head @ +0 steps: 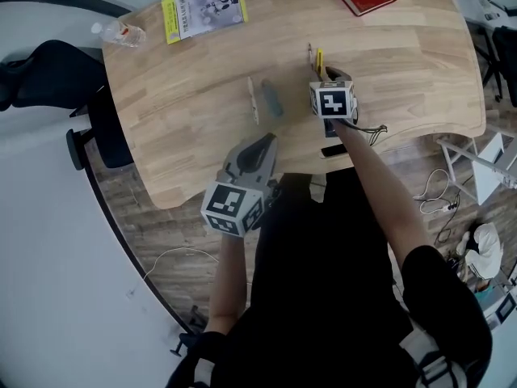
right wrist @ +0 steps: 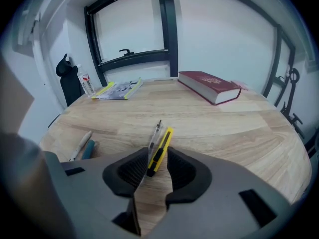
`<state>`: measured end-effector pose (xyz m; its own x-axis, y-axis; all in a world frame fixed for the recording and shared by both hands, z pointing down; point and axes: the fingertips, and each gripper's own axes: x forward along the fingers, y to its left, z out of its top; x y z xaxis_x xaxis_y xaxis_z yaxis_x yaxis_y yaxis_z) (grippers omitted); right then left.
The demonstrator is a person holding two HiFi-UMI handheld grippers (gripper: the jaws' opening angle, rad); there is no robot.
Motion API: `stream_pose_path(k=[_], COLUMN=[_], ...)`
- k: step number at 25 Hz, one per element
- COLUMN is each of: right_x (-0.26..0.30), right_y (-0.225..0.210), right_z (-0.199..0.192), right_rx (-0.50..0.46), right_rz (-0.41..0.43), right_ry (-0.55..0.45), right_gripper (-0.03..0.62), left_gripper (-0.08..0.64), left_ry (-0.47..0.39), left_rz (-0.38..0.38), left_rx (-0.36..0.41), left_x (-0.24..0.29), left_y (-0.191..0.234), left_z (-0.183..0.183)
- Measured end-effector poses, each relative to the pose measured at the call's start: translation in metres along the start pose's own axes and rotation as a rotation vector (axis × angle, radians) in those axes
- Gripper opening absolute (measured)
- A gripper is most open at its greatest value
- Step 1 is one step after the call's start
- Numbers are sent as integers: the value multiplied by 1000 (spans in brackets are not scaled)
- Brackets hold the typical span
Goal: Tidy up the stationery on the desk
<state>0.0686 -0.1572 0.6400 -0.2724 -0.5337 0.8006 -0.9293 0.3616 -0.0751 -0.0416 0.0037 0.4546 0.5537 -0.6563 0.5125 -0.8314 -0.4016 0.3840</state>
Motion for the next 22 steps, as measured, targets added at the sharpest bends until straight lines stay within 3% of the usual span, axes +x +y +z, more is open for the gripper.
stream_pose_path(k=[7, 16, 22], right_x=[15, 16, 11], right_y=[-5, -11, -14], right_z=[-5, -16, -12], right_rx=[-18, -62, -36], right_rz=[-6, -14, -14], right_ry=[22, 51, 35], right_gripper=[103, 69, 67], left_gripper=[44, 44, 44], left_ry=[3, 3, 3], left_rz=[26, 6, 4], left_rx=[-30, -23, -18], left_x=[5, 17, 15], left_y=[5, -2, -1], left_z=[0, 7, 8])
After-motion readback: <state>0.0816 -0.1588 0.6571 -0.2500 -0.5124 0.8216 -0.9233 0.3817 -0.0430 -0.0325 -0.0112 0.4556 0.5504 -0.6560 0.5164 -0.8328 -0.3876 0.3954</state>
